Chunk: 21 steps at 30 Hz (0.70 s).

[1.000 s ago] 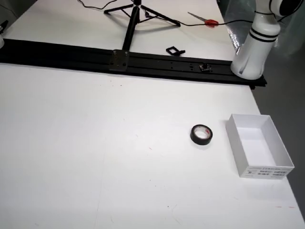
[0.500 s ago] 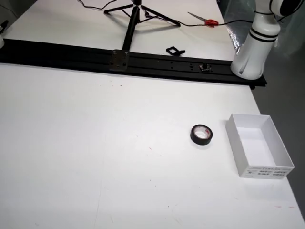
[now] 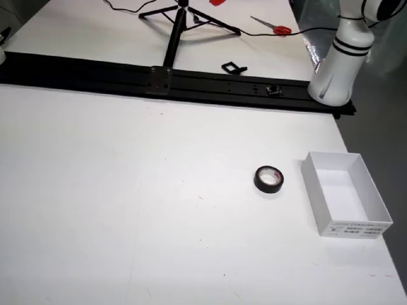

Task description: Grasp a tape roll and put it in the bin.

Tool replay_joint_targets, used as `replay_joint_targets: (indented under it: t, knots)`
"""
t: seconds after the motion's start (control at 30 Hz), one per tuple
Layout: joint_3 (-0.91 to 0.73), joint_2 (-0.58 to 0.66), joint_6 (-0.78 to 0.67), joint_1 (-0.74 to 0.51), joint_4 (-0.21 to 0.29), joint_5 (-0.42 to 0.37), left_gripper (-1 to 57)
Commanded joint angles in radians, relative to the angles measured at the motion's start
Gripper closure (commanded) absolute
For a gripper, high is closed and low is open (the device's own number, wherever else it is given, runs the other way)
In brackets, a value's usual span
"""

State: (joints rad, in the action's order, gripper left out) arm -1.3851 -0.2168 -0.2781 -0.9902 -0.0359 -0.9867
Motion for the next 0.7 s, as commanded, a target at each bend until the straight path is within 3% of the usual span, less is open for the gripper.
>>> replay_joint_targets:
  t: [0.03, 0.33, 0.7]
  knots:
    - [-0.009, -0.026, -0.184, 0.14, -0.131, 0.01, 56.9]
    - [-0.025, -0.099, -0.277, 0.236, -0.156, 0.019, 54.4]
    - [-0.026, -0.138, -0.317, 0.318, -0.179, 0.039, 42.2]
